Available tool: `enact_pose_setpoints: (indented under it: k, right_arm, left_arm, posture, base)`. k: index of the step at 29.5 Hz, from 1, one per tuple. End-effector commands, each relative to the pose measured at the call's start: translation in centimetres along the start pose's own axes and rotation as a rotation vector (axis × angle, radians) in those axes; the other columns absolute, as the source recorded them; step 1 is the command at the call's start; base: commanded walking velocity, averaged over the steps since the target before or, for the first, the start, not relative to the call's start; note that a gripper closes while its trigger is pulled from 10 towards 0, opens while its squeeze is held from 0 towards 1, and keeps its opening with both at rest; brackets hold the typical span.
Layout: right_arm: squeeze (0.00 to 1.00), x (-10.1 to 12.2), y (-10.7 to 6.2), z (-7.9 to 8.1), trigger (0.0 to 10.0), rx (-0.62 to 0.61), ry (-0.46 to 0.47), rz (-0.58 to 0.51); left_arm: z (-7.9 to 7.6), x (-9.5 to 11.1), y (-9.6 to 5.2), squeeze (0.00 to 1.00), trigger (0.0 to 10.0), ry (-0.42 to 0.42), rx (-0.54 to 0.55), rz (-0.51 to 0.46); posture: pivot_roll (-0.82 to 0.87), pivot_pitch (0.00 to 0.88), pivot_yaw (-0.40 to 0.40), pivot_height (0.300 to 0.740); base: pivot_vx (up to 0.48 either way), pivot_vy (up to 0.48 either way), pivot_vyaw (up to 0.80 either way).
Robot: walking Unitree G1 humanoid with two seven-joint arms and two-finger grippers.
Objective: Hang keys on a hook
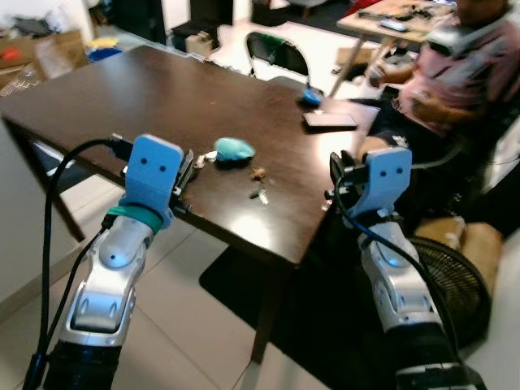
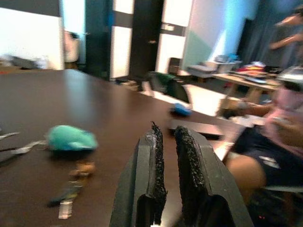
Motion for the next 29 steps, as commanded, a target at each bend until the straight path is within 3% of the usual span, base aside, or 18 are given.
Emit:
enact_pose_setpoints:
  k: [1,9,29]
  right_arm:
    - [0.0,-0.1,-0.1,0.2,10.0,0.003,0.006,0.002]
    - [0.0,-0.2,-0.2,0.3,10.0,0.0,0.006,0.003]
    - [0.0,-0.2,-0.3,1.3,10.0,0.051,-0.009,-0.008]
  left_arm:
    - [0.1,-0.5,-0.2,0.0,10.0,0.006,0.003,0.017]
    - [0.5,-0.8,-0.2,0.0,10.0,0.046,0.018,0.034]
    - [0.6,-1.2,-0.3,0.0,10.0,0.089,0.018,0.048]
  posture:
    - [0.07,0.069,0.046,0.74]
    - [0.07,0.072,0.048,0.74]
    - [0.08,0.082,0.049,0.74]
  base:
    - [0.0,0.0,-0.8]
    - [0.193,0.0,-0.8]
    - [0.472,0.0,0.0]
Point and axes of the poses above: a point about 5 cm out from each wrist's last joint towards the gripper, its own y axis pointing out of the wrist towards the gripper, its own x axis along the axis of the wrist's last joint, z = x × y, the point moved 3 cm from there along y, pointing out of the wrist towards the gripper, and after that the axes turned 5 degrees about y, right-handed, at the moved point
